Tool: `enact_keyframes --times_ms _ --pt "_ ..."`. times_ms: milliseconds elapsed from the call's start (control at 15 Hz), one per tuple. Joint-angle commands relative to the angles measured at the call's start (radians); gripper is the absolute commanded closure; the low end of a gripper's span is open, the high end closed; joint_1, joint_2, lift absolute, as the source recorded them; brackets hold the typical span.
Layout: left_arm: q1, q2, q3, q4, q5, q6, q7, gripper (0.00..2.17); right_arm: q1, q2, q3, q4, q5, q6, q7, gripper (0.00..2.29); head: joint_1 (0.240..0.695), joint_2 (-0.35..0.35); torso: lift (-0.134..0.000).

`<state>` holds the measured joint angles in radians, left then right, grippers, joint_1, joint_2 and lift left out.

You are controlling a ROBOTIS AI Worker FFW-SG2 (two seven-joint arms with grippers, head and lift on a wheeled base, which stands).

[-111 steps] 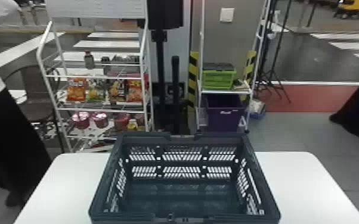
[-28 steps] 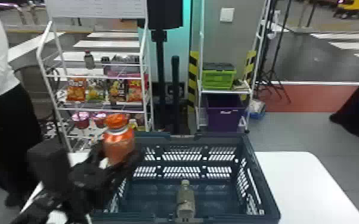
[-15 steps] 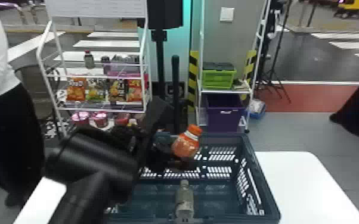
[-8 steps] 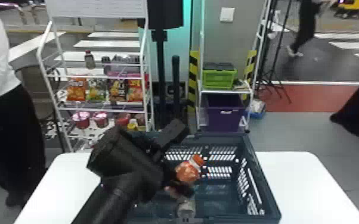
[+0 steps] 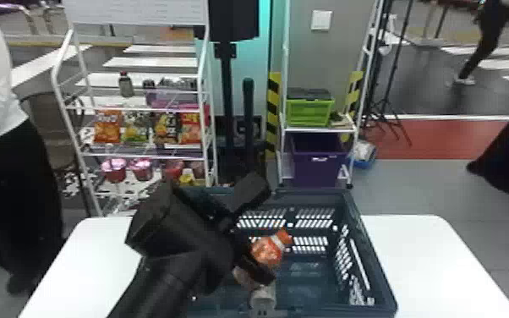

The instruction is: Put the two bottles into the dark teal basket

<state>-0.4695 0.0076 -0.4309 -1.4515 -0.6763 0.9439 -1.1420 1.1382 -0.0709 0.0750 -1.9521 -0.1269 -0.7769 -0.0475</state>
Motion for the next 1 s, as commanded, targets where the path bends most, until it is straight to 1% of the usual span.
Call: enact_keyframes --times_ms 0,67,200,333,400,467,533,600,667,867,933 --pt "0.018 -0.01 0.018 -0.047 0.001 0.003 0.005 0.08 0.0 -0.003 -0.003 0.002 -0.002 0.0 0.0 0.04 0.499 0.0 0.0" --pt "0.025 -0.01 0.035 -0.073 0.001 0.003 0.013 0.07 0.0 -0.003 -0.003 0.004 -0.004 0.0 0.003 0.04 0.499 0.0 0.0" --pt "0.04 -0.01 0.089 -0.151 0.011 0.01 0.011 0.07 0.0 0.013 -0.02 0.009 -0.025 -0.006 0.052 0.04 0.499 0.0 0.0" --pt "0.088 -0.01 0.184 -0.294 0.052 0.031 0.018 0.08 0.005 0.014 -0.026 0.018 -0.025 -0.028 0.055 0.04 0.499 0.0 0.0" --pt "0.126 -0.01 0.216 -0.388 0.075 0.034 0.05 0.08 0.006 0.014 -0.03 0.018 -0.025 -0.028 0.055 0.04 0.499 0.0 0.0" --pt "0.173 -0.01 0.242 -0.483 0.104 0.037 0.084 0.08 0.008 0.014 -0.04 0.018 -0.033 -0.028 0.072 0.04 0.499 0.0 0.0" --pt "0.215 -0.01 0.279 -0.569 0.141 0.083 0.104 0.08 0.008 0.016 -0.044 0.016 -0.037 -0.028 0.075 0.04 0.499 0.0 0.0" --pt "0.272 -0.01 0.32 -0.675 0.207 0.16 0.148 0.08 0.006 0.014 -0.047 0.013 -0.037 -0.028 0.077 0.04 0.499 0.0 0.0" --pt "0.347 -0.01 0.36 -0.771 0.27 0.172 0.212 0.08 0.006 0.014 -0.052 0.01 -0.039 -0.028 0.083 0.04 0.499 0.0 0.0" --pt "0.597 -0.01 0.471 -0.995 0.442 0.12 0.413 0.08 0.005 0.009 -0.067 -0.001 -0.056 -0.028 0.107 0.04 0.499 0.0 0.0" --pt "0.678 -0.01 0.508 -1.037 0.492 0.059 0.461 0.08 0.003 0.008 -0.069 -0.005 -0.056 -0.021 0.11 0.04 0.499 0.0 0.0"
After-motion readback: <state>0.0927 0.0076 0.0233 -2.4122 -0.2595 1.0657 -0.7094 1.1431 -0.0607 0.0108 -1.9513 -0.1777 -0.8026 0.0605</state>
